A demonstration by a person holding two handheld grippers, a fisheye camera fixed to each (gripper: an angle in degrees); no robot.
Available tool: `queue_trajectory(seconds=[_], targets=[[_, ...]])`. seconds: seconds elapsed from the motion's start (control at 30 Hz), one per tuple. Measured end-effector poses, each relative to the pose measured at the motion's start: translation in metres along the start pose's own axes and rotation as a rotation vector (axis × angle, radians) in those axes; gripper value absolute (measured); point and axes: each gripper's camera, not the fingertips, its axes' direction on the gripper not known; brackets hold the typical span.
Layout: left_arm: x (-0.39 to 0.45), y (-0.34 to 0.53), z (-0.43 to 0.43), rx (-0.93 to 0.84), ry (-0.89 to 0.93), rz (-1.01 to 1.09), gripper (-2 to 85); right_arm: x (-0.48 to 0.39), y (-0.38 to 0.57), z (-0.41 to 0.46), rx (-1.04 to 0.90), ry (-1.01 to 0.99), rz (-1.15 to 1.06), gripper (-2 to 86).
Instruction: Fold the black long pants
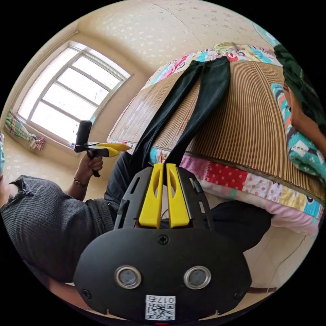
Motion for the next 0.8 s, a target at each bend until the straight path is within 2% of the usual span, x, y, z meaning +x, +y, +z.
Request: queue_trajectory(seconds=[0.1, 0.2, 0.27, 0.4, 0.5, 0.57, 0.67, 0.77, 0.8], targets=[[0.028, -0.05, 0.023, -0.045, -0.027, 0.076, 16.1, -0.029, -0.006, 0.014, -0.014, 0.017, -0.063, 1.5], [0.048, -0.089, 0.06, -0.145, -0.244, 0.131, 15.5, -0.051, -0.008, 0.032, -0.048, 0.042, -0.145, 1.5], [0.055, -0.104, 0.096, -0.228, -0.41, 0.2, 11.0, -0.058, -0.009, 0.04, -0.059, 0.042, -0.174, 1.6], [0.047, -0.103, 0.115, -0.27, -0.451, 0.235, 4.7, -0.056, -0.013, 0.048, -0.106, 0.001, -0.197, 2.1], [0.024, -0.096, 0.096, -0.2, -0.35, 0.186, 0.3, -0.047, -0.021, 0.044, -0.181, 0.002, -0.262, 2.6], [-0.011, -0.088, 0.071, -0.107, -0.162, 0.095, -0.5, -0.034, -0.033, 0.034, -0.187, 0.003, -0.286, 3.0], [-0.062, -0.075, 0.046, -0.002, 0.073, -0.031, -0.8, 0.013, -0.076, 0.017, -0.105, 0.066, -0.173, 5.2], [-0.101, -0.063, 0.033, 0.055, 0.204, -0.118, -0.9, 0.081, -0.144, 0.018, -0.022, 0.055, 0.0, 10.2], [-0.106, -0.063, 0.033, 0.059, 0.216, -0.122, -0.9, 0.107, -0.174, 0.022, 0.037, -0.011, 0.011, 12.2]])
